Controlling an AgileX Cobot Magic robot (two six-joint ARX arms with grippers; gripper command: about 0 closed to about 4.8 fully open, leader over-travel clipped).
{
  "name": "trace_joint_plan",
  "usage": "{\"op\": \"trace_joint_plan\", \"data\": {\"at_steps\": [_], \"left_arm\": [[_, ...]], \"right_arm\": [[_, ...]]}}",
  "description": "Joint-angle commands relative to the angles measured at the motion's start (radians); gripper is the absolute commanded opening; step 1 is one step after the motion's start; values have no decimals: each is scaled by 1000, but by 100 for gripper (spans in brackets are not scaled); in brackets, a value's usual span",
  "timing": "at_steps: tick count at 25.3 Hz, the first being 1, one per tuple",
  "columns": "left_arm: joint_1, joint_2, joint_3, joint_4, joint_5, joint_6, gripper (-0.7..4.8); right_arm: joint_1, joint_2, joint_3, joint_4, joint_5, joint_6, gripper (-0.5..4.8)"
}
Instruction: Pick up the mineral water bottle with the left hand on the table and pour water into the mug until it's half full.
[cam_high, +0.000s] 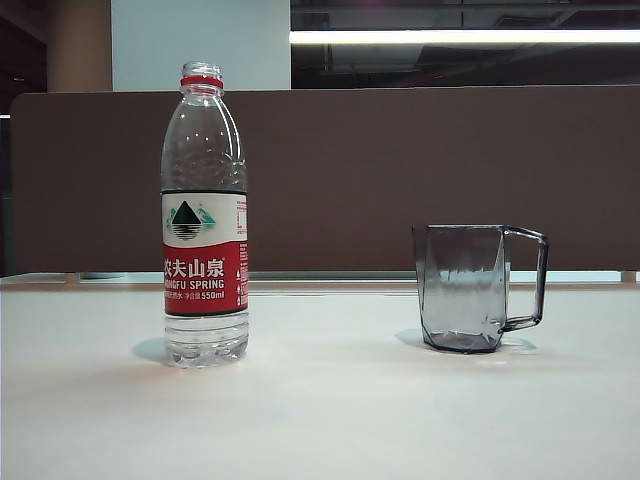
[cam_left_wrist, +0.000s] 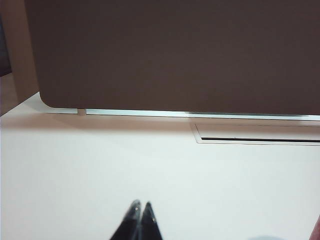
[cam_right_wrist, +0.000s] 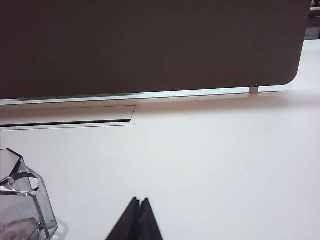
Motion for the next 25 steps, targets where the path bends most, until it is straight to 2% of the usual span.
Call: {"op": "trace_joint_plan", "data": {"at_steps": [1, 8, 13, 21, 23, 25], "left_arm": [[0, 0, 3, 20, 2, 4, -5], [0, 0, 4, 21, 2, 4, -5], [0, 0, 12, 90, 2, -5, -5], [-1, 61, 127, 95, 2, -30, -5], [-2, 133, 175, 96, 2, -41, -5], [-3, 198, 219, 100, 2, -108, -5]], "right_arm": [[-1, -2, 2, 16, 2, 0, -8], [-1, -2, 3, 18, 2, 0, -8], [-1, -2, 32, 51, 2, 4, -9], [0, 106, 224, 21, -8, 4, -9], [0, 197, 311, 23, -56, 4, -9], [0, 260, 369, 23, -115, 5, -9]]}}
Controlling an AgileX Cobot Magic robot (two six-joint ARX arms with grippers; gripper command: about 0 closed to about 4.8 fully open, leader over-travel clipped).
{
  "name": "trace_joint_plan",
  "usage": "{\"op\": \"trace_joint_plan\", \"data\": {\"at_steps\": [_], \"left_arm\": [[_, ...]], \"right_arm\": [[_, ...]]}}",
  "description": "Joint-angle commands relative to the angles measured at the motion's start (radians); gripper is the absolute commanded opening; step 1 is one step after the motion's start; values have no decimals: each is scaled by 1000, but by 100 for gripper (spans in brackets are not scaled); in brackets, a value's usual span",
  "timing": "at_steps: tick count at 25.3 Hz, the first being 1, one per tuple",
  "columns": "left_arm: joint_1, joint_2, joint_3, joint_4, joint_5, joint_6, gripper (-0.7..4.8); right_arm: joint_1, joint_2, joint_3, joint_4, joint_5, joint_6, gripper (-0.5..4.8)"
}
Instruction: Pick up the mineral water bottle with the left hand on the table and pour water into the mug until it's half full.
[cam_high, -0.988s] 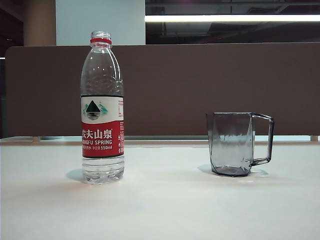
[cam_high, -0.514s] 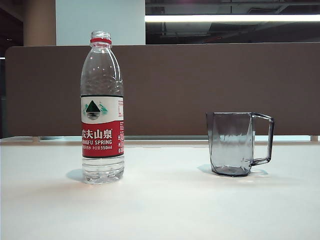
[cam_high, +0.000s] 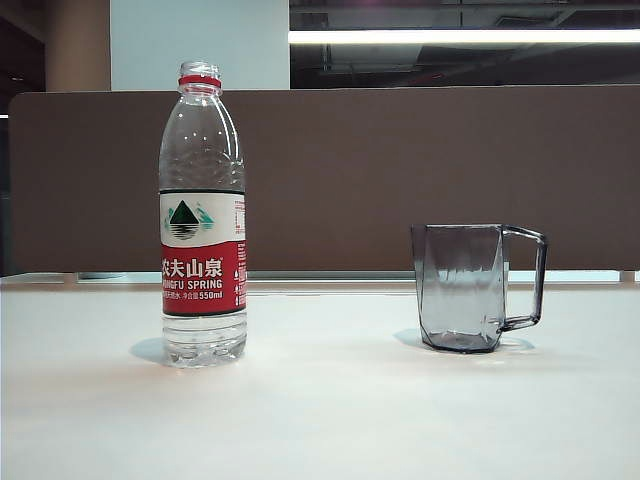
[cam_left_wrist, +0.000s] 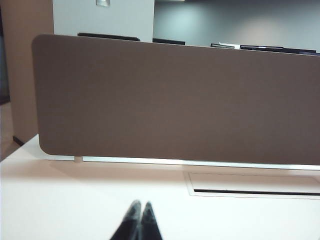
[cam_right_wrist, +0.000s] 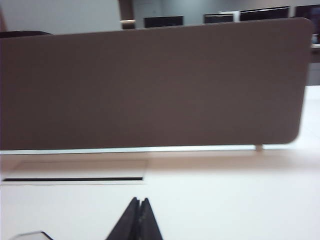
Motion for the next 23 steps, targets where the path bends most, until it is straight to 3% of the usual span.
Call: {"op": "trace_joint_plan", "data": {"at_steps": [1, 7, 13, 19, 23], "left_arm": [[-6, 77, 58, 11, 2, -90, -5], [-121, 217, 119, 66, 2, -99, -5], [-277, 377, 172, 123, 2, -46, -5], [-389, 490, 241, 123, 2, -39, -5], [-481, 497, 245, 87, 2, -37, -5]], "right_arm": [[0, 80, 78, 12, -89, 5, -9], [13, 198, 164, 9, -121, 44, -9], [95, 291, 227, 10, -117, 46, -9], [276, 358, 251, 6, -101, 45, -9], [478, 364, 251, -52, 21, 44, -9]]}}
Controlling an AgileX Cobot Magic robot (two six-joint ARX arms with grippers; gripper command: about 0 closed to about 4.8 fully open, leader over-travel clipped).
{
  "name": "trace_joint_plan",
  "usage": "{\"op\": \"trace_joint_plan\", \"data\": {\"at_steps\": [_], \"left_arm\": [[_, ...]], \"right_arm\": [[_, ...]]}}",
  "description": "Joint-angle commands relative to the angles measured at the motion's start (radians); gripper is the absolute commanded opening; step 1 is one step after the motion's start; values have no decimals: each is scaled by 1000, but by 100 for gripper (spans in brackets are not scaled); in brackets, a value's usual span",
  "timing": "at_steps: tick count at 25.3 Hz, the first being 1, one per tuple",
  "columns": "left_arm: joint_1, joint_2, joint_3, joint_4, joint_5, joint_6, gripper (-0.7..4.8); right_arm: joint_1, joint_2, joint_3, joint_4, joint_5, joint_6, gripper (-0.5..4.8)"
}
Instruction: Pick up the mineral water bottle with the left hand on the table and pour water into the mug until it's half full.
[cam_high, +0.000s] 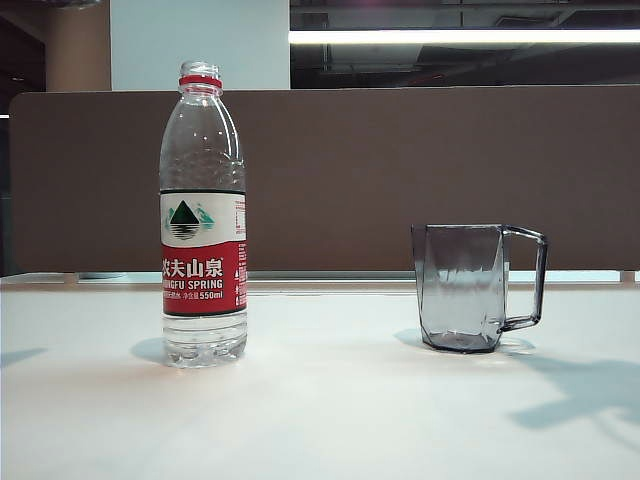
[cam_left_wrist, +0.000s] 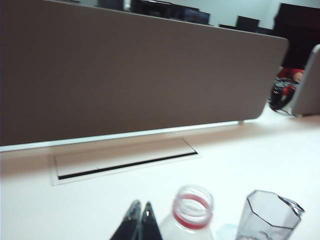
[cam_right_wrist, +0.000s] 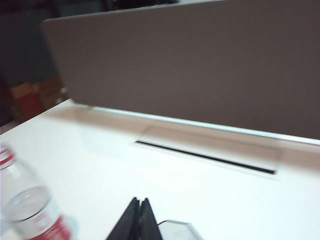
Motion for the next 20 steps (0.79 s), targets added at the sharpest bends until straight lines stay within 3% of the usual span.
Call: {"op": "trace_joint_plan", "data": {"at_steps": [1, 5, 12, 13, 14, 15, 17, 18, 20], "left_arm": [[-55, 0, 2, -40, 2, 17, -5], [-74, 0, 1, -90, 2, 14, -5], [-74, 0, 1, -140, 2, -33, -2], [-74, 0, 1, -140, 2, -46, 24], [-74, 0, 1, -140, 2, -52, 85], [-74, 0, 1, -141, 2, -53, 174], [-74, 0, 0, -150, 2, -52, 425], [-74, 0, -1, -153, 2, -51, 479], [-74, 0, -10, -159, 2, -36, 479]], "right_arm": [[109, 0, 5, -39, 79, 0, -9], [205, 0, 5, -92, 80, 0, -9], [249, 0, 4, -106, 90, -1, -9], [249, 0, 4, -106, 90, -1, -9], [249, 0, 4, -106, 90, -1, -9], [249, 0, 4, -106, 90, -1, -9], [249, 0, 4, -106, 90, -1, -9], [249, 0, 4, -106, 90, -1, -9], [249, 0, 4, -106, 90, -1, -9]]}}
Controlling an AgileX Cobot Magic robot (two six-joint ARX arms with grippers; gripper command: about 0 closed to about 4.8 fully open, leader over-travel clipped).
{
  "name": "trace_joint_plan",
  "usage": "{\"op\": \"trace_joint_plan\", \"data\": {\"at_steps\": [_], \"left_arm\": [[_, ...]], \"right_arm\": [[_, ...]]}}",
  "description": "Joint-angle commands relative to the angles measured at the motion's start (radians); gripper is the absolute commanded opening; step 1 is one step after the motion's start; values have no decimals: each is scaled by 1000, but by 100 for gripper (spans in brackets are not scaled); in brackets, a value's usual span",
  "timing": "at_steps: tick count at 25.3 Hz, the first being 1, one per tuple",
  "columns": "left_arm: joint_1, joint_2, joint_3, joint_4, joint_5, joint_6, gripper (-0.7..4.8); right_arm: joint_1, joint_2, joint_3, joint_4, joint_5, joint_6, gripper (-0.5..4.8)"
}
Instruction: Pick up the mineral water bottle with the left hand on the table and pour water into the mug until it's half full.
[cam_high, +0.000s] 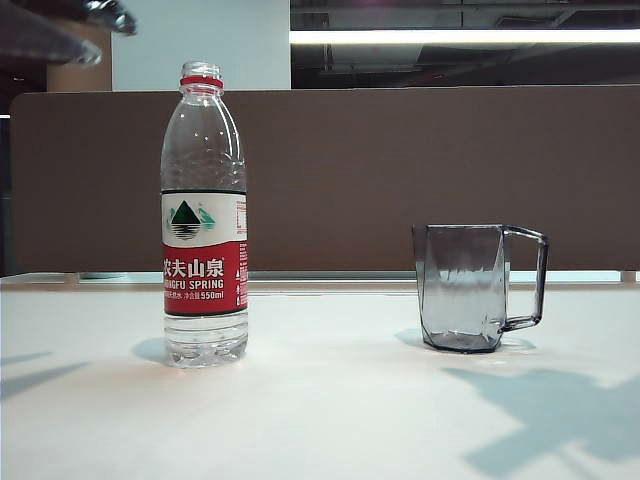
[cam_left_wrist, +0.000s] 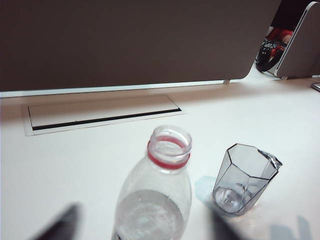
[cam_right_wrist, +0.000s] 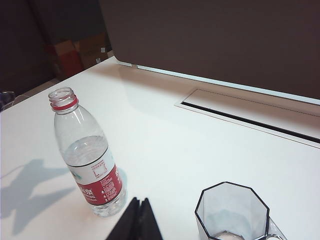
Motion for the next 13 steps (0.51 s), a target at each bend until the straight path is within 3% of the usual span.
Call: {"op": "trace_joint_plan", "data": {"at_steps": [1, 13], "left_arm": [[0, -1, -14, -3, 2, 14, 479], [-1, 57, -80, 134, 2, 52, 479]], "right_arm": [[1, -2, 4, 14, 3, 0, -9], [1, -2, 4, 13, 2, 0, -9]]}}
